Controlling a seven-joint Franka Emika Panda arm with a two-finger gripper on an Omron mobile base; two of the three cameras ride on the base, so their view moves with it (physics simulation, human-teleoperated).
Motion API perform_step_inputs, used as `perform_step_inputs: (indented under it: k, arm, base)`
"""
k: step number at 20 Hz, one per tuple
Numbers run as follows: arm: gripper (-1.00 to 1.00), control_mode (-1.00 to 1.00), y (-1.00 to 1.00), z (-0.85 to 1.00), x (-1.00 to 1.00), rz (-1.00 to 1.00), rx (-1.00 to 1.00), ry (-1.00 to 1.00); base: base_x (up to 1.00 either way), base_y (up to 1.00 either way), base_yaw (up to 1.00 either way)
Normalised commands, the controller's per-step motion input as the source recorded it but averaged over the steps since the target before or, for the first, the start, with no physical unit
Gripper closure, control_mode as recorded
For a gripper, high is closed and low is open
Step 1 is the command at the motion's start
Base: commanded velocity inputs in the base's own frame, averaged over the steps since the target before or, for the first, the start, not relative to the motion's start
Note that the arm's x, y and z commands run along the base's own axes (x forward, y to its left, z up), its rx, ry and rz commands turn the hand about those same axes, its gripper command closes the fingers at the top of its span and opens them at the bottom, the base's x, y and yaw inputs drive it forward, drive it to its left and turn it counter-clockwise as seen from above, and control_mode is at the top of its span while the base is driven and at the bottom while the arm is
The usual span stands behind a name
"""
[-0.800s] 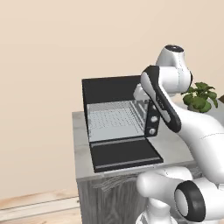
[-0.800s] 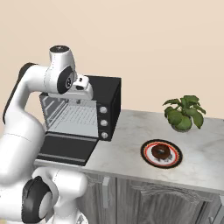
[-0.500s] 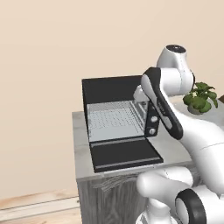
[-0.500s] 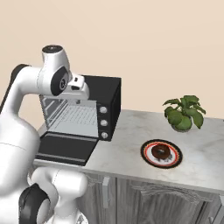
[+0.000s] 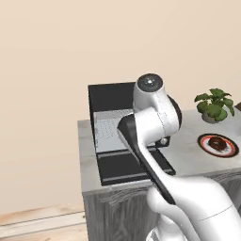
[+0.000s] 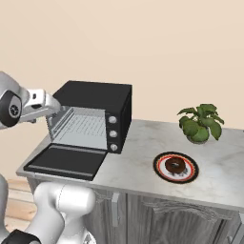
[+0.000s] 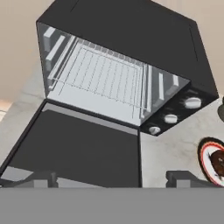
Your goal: Pick up the bagel from the plate, place it on the toaster oven rack, close the door, and set the timer.
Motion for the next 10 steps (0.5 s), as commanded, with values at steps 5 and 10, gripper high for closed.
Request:
perform_step_inputs:
  k: [5,10]
  arm:
    - [-1.0,-1.0,0.4,-0.35,0.02,-0.01,-0.13,0.03]
    - [-1.0,-1.0,0.0,-0.43,0.18,0.0,-0.01,0.07]
  base:
    - [0.0,0.0,0.0]
    - [0.0,0.0,0.0]
